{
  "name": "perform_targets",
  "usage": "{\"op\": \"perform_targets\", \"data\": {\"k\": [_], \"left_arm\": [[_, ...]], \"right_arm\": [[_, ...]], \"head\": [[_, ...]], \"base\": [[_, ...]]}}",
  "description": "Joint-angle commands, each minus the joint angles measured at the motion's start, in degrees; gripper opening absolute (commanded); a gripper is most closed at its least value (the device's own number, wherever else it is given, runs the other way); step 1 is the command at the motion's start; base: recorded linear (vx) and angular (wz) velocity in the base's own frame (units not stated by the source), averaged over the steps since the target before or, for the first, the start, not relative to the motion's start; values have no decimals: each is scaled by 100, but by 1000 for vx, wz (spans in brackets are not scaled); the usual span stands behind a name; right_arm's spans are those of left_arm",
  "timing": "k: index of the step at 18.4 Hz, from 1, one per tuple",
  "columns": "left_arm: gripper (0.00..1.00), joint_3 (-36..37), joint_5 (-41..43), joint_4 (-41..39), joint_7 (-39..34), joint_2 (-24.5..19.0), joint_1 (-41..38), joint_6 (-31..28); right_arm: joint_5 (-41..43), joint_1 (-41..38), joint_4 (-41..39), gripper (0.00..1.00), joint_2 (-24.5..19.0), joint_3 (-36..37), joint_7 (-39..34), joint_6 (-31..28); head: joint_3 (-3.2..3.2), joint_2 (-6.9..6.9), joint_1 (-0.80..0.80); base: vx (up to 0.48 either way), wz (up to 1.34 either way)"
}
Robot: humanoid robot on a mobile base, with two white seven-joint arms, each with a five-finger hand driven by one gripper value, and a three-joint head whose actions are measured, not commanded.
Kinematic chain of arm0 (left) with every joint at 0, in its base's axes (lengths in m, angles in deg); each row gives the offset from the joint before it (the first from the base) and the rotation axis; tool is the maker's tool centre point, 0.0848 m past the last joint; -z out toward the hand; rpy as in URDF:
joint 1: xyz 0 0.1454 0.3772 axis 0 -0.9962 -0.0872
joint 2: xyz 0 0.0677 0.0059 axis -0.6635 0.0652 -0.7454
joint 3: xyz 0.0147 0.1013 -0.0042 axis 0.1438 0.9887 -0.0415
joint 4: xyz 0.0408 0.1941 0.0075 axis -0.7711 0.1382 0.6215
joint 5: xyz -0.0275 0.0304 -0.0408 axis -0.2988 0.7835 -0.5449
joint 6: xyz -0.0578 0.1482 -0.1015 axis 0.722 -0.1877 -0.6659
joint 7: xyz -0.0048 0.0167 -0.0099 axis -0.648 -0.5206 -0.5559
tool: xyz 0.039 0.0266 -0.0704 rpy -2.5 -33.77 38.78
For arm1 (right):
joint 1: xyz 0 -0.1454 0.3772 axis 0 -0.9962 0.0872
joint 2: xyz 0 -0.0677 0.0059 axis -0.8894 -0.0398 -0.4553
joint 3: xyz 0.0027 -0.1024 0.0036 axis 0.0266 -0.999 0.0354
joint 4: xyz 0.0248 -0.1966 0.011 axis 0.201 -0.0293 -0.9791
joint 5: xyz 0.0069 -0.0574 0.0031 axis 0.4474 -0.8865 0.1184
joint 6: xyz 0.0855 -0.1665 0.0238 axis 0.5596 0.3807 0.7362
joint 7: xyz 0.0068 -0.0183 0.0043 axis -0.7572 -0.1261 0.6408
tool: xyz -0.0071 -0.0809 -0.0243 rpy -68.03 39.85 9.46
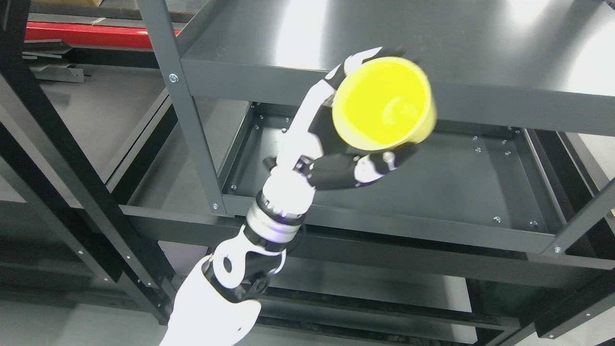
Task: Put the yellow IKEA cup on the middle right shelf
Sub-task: 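Raise the held cup up onto the upper shelf with the left hand, then set the cup down on the shelf and open the left hand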
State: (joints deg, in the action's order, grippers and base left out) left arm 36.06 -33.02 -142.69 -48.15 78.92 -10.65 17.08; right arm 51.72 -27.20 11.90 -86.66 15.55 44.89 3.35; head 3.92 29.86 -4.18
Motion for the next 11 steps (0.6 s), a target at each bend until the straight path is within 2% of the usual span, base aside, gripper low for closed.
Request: {"op": "perform_targets", "data": {"k": [1,4,7,11], "left_arm": [[0,739,-833,31,-939,-99,1666,-159],[0,573,-1661,180,-2013,-99,2636,-1315],[0,370,-1759,714,-2681,-99,2804,-2590],[1,168,-1996,1392,-3043,-99,3050,-4401]], "right_arm": [[141,-79,0,99,100,-97,23,-2],[141,-79,0,99,100,-97,23,-2],[141,-79,0,99,100,-97,23,-2],[141,-79,0,99,100,-97,23,-2]], "head": [[0,0,0],[0,0,0],[0,0,0],[0,0,0]], "base": [[26,1],[9,0],[0,0],[0,0]]}}
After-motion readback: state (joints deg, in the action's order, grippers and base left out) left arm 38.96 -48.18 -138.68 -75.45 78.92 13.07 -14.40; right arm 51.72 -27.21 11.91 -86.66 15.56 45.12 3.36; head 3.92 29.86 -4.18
